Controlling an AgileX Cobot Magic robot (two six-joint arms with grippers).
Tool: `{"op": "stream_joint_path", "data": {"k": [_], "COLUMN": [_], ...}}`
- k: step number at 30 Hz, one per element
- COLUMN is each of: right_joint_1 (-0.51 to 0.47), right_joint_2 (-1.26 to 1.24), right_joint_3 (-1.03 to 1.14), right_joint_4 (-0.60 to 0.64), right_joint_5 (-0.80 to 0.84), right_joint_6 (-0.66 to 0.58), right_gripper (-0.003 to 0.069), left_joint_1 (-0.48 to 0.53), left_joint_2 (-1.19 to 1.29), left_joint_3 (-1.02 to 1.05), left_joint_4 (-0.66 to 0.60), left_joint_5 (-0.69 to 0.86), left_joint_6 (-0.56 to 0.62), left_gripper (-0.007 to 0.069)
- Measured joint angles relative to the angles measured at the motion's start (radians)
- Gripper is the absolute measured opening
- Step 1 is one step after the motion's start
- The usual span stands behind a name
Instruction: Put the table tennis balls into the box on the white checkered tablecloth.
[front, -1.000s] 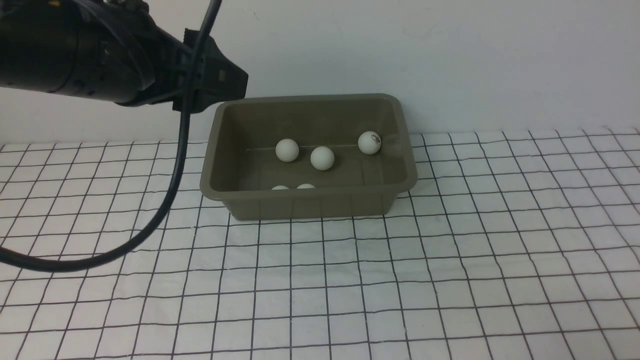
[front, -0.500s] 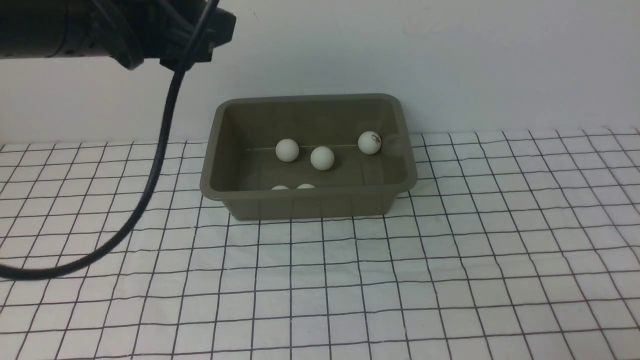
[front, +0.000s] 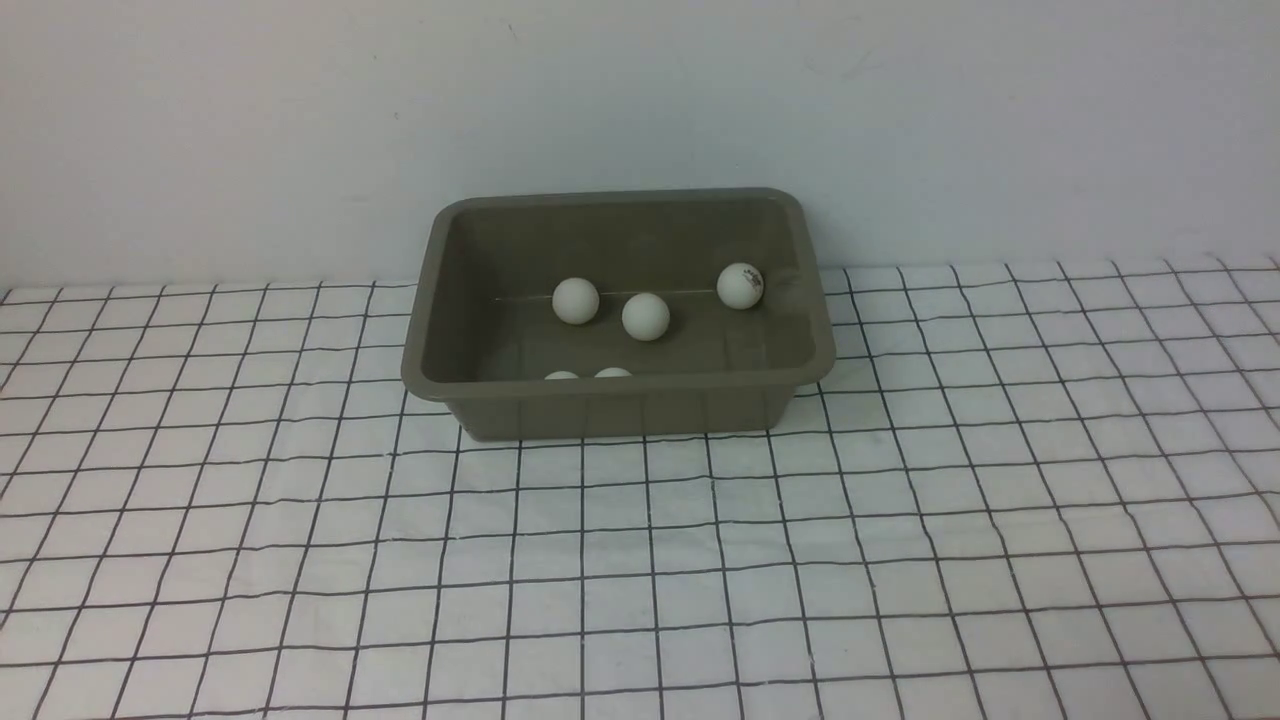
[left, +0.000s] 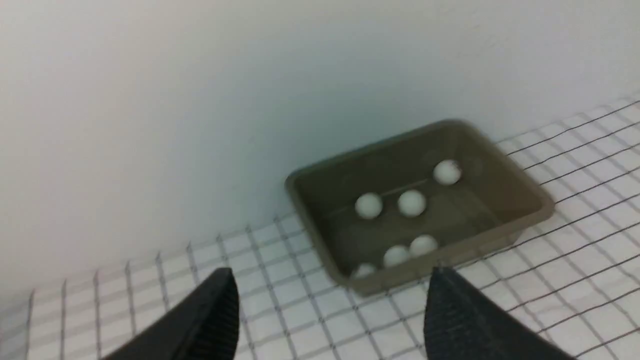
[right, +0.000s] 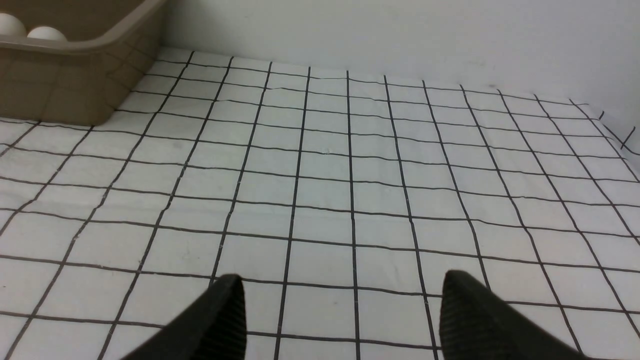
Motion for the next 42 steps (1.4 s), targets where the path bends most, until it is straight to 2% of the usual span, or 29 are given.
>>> {"op": "stream_joint_path", "data": {"k": [1, 2, 4, 6, 10, 16, 25, 30, 35, 42], "right_joint_1": [0.000, 0.000, 0.000, 0.000, 0.000, 0.000, 0.000, 0.000, 0.000, 0.000], "right_joint_2": [0.000, 0.000, 0.000, 0.000, 0.000, 0.000, 0.000, 0.000, 0.000, 0.000], "right_joint_3": [0.000, 0.000, 0.000, 0.000, 0.000, 0.000, 0.000, 0.000, 0.000, 0.000], "right_joint_4": [0.000, 0.000, 0.000, 0.000, 0.000, 0.000, 0.000, 0.000, 0.000, 0.000], "right_joint_5": [0.000, 0.000, 0.000, 0.000, 0.000, 0.000, 0.000, 0.000, 0.000, 0.000], "right_joint_6": [0.000, 0.000, 0.000, 0.000, 0.000, 0.000, 0.000, 0.000, 0.000, 0.000], "right_gripper": [0.0474, 0.0474, 0.0474, 0.0474, 0.0474, 0.0474, 0.0474, 0.0474, 0.0474, 0.0474], "left_joint_1": [0.106, 0.106, 0.238, 0.309, 0.413, 0.506, 0.520, 0.508, 0.449, 0.403], "left_joint_2": [-0.050, -0.050, -0.113, -0.167, -0.329, -0.540, -0.638, -0.666, -0.695, -0.726], "left_joint_3": [0.015, 0.015, 0.087, 0.169, 0.402, 0.773, 1.105, 1.204, 1.280, 1.326], "left_joint_4": [0.010, 0.011, 0.010, 0.010, -0.027, -0.105, -0.074, -0.007, 0.066, 0.083], "left_joint_5": [0.083, 0.089, 0.115, 0.088, -0.084, -0.400, -0.682, -0.711, -0.689, -0.653], "left_joint_6": [-0.058, -0.058, -0.079, -0.068, -0.025, -0.012, -0.014, -0.018, -0.033, -0.056], "left_gripper": [0.0450, 0.0450, 0.0450, 0.0450, 0.0450, 0.0450, 0.0450, 0.0450, 0.0450, 0.0450]}}
